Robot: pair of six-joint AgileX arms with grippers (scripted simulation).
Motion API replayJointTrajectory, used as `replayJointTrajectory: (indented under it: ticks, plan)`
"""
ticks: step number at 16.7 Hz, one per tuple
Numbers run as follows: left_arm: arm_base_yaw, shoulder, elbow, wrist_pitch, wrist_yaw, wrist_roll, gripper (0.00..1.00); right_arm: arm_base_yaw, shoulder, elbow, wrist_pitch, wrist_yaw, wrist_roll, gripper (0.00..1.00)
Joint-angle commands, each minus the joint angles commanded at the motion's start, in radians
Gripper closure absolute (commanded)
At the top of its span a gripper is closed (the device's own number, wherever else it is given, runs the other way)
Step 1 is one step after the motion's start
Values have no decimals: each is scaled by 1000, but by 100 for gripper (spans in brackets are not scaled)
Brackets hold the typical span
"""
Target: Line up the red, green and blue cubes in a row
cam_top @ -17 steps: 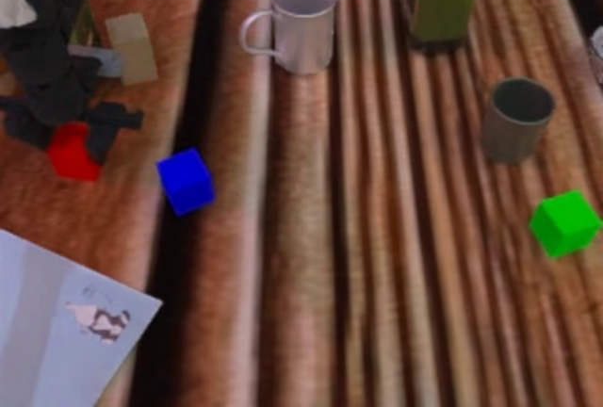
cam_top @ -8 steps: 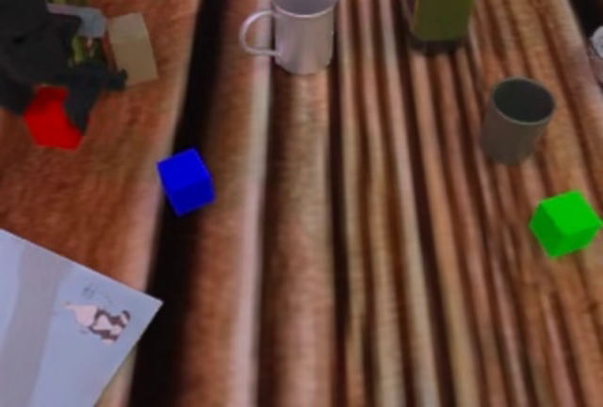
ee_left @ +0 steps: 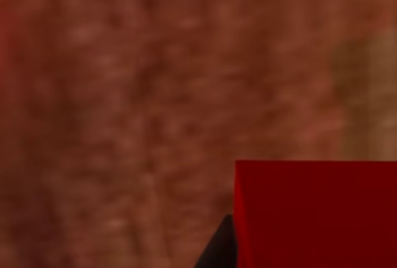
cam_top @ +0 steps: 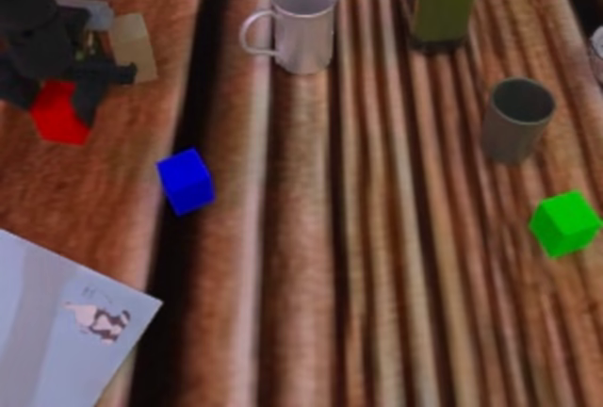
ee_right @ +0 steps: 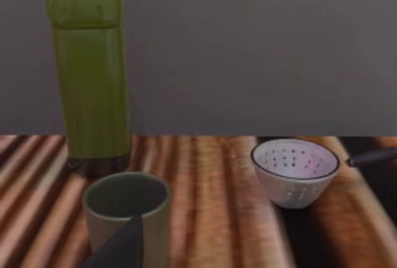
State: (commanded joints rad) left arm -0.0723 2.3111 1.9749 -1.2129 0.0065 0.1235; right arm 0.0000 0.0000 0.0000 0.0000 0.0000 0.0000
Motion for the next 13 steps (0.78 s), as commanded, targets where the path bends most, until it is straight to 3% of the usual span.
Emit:
replayJointTrajectory:
  ticks: [3,10,13]
  plan:
    - [-98,-57,-76,18,-4,-127,100,0,0,0,0,0,0,0]
    - [-427,-261,-358,82,-16,-597,100,0,0,0,0,0,0,0]
    - [-531,-334,-449,108,-21,-725,100,0,0,0,0,0,0,0]
